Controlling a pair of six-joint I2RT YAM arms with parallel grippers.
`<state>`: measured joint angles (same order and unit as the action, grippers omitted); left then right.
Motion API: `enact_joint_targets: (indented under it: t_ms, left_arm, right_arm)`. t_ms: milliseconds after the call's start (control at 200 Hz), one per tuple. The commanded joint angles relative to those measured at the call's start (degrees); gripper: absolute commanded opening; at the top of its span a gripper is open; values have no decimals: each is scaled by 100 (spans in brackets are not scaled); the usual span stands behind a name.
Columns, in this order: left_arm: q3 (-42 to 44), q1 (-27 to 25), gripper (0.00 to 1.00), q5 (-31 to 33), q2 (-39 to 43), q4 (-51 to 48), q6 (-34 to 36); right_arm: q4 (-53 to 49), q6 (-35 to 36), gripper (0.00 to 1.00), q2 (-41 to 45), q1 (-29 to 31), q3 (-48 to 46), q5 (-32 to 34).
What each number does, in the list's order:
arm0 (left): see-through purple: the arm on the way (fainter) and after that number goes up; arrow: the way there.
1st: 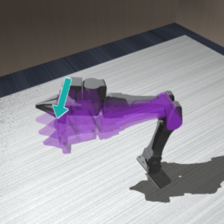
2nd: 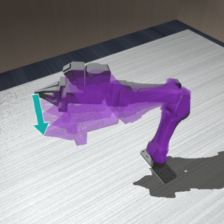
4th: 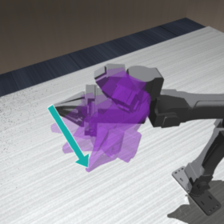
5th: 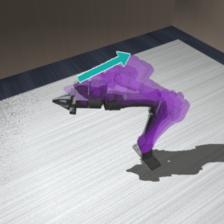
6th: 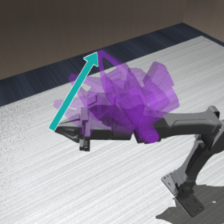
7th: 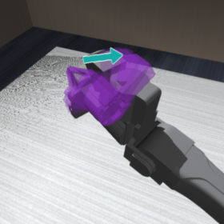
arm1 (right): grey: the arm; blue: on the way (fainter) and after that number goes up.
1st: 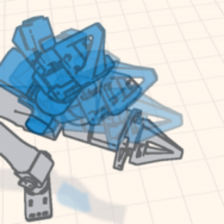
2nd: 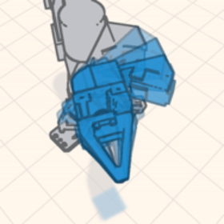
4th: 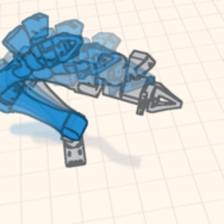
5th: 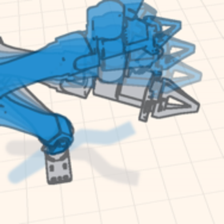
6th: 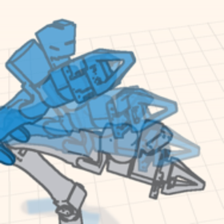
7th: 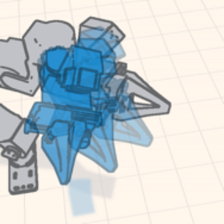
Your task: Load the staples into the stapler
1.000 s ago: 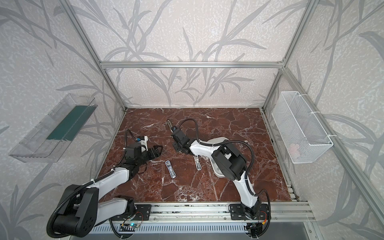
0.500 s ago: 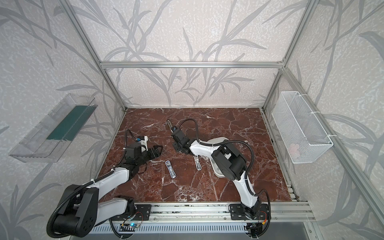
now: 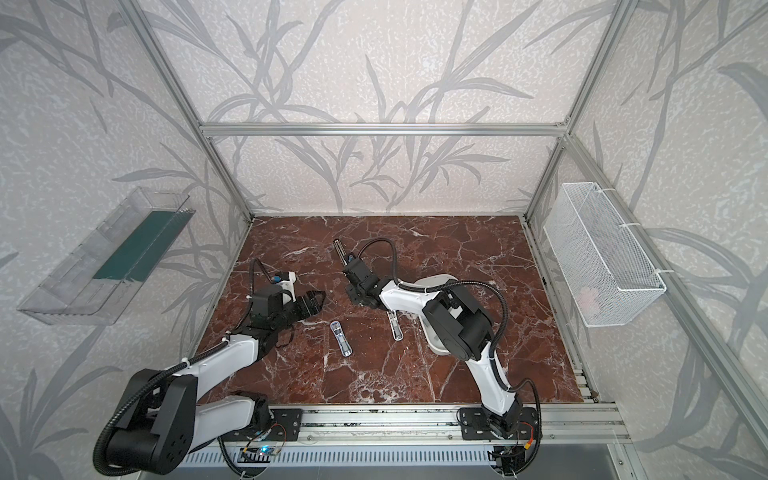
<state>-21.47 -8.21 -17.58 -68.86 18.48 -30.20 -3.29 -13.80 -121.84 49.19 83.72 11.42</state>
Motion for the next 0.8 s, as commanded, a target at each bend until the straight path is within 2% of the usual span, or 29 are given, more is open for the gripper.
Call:
enact_joint_targets:
  t_ms: [0,455,705,795]
  left_arm:
    - [12,-29,83,80,101,75,10]
    - [9,-33,83,75,101,84,6]
    - [11,-32,82,77,101,94,7]
    - [19,-32,83,79,100,93,10]
  right_arm:
    - [-231,-127,7,76,18,-119,-36]
    - [-227,-265,7,375,73,-519,36]
    - [-190,-292,22,511,89,-681,58]
    - [-179,-286,24,571,91,-690,77]
